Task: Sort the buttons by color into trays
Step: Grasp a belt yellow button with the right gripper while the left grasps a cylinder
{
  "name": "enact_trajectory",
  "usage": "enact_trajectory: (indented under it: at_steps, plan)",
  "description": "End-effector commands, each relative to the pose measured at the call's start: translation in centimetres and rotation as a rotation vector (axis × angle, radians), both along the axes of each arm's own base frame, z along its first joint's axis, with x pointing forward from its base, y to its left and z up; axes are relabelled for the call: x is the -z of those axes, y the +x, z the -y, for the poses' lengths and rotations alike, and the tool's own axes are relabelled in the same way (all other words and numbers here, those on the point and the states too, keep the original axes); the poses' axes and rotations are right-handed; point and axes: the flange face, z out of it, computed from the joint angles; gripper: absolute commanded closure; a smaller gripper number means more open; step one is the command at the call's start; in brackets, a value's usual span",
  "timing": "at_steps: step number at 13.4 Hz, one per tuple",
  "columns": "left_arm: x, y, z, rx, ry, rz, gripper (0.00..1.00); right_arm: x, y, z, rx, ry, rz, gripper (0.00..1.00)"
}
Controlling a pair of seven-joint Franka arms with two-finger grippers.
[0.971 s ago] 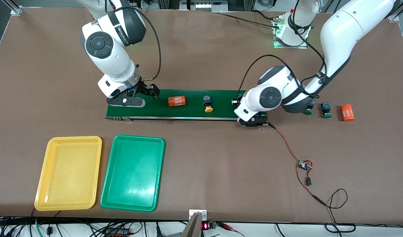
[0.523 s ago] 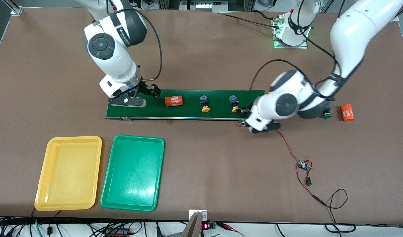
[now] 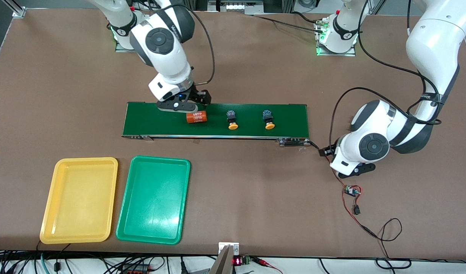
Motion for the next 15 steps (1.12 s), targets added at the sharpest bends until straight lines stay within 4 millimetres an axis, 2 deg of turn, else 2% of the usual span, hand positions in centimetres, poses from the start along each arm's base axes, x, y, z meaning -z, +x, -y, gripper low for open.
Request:
enact_trajectory:
  at_steps: [1,2,5,8,9,10,11,13,15]
  plan:
    - [0.3,0.2,-5.2,0.147,-0.025,-0.052,0.00,2.7,-1.3,-3.0,-0.013,0.006,0.013,0.00]
    - [0.2,0.5,-7.4,0.180,-0.052,-0.058,0.00,3.3,-1.9,-4.3,-0.034,0.016,0.014,0.00]
    - [0.8,0.5,-14.1,0.194,-0.097,-0.079,0.00,4.6,-2.0,-6.2,-0.060,0.013,0.015,0.00]
    - [2.9,-1.8,-14.1,0.216,-0.108,-0.153,0.00,6.4,-1.7,-7.4,-0.040,-0.023,0.039,0.00]
    - [2.8,-2.1,-15.5,0.236,-0.117,-0.176,0.00,6.9,-1.8,-7.6,-0.045,-0.030,0.037,0.00]
    - [2.6,-2.1,-18.8,0.267,-0.153,-0.170,0.00,7.1,-1.9,-7.8,-0.053,-0.035,0.039,0.00]
    - [3.3,-2.1,-22.2,0.285,-0.172,-0.148,0.00,7.6,-1.8,-7.7,-0.059,-0.041,0.038,0.00]
    - [4.4,-2.7,-26.4,0.259,-0.135,-0.152,0.00,8.6,-1.7,-7.9,-0.064,-0.037,0.036,0.00]
    - [5.1,-4.0,-29.8,0.283,-0.115,-0.189,0.00,9.5,-1.4,-8.0,-0.064,-0.035,0.032,0.00]
